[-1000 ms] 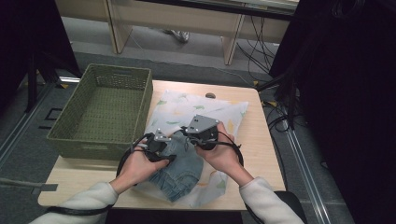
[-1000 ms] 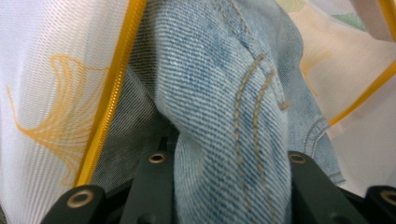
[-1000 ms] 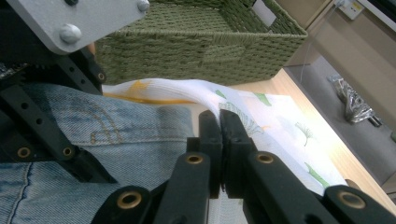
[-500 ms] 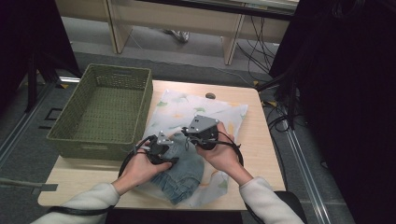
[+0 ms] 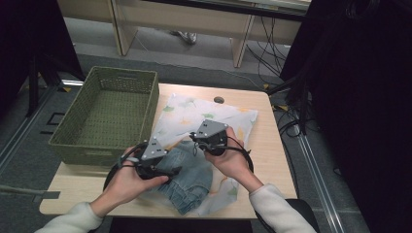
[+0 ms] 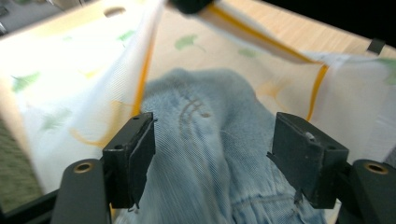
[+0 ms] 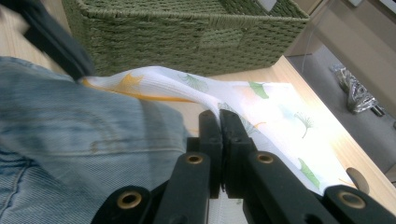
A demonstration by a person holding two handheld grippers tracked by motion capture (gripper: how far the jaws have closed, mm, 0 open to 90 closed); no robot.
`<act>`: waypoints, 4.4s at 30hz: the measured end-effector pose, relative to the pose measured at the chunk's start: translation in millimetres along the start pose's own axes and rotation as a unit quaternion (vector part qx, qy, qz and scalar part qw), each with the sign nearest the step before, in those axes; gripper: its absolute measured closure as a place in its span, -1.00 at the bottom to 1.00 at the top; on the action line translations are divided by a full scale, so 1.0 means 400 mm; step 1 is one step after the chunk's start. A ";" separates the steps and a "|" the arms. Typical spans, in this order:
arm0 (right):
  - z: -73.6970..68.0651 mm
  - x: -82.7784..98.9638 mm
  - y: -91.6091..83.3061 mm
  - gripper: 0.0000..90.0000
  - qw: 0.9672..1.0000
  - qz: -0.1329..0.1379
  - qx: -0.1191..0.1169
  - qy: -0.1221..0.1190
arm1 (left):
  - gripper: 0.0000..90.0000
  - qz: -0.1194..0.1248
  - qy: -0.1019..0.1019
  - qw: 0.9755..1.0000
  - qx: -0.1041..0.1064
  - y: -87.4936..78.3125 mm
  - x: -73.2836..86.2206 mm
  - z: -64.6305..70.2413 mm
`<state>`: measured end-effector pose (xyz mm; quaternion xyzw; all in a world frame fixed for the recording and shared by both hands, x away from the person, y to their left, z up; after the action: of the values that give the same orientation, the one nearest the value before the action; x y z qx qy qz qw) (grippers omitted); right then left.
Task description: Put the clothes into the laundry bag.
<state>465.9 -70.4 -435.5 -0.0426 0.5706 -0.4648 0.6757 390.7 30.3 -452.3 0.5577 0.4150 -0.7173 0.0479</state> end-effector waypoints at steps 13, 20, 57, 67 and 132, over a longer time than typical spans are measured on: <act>-0.005 -0.003 0.001 1.00 1.000 0.000 0.001 -0.005 | -0.43 -0.069 -0.007 0.997 -0.033 -0.017 0.156 -0.039; -0.013 -0.003 0.003 1.00 1.000 -0.002 -0.005 -0.008 | -0.28 -0.135 0.006 0.990 -0.032 0.040 0.221 -0.038; -0.037 -0.007 0.012 1.00 1.000 0.001 -0.011 -0.007 | 0.51 -0.061 -0.080 0.995 0.018 0.032 0.074 0.037; -0.035 -0.011 0.010 1.00 1.000 0.003 -0.010 -0.009 | 0.51 -0.051 -0.078 0.996 0.010 0.042 0.066 0.029; -0.032 -0.028 -0.005 1.00 1.000 0.017 -0.007 -0.013 | 0.51 -0.006 -0.053 0.997 -0.052 0.143 0.030 -0.028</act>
<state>455.5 -58.0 -430.7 -0.0441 0.5654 -0.4487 0.6907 425.0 4.9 -493.7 0.5135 0.4515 -0.7236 0.0943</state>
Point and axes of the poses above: each handheld gripper's, and its own axes: y roughly forward along the jaws, x roughly out of its underside, z roughly to its right, the point moved 10 cm from there along y, roughly forward along the jaws, and after that the axes turned 2 degrees about x, right-handed, at the moved point
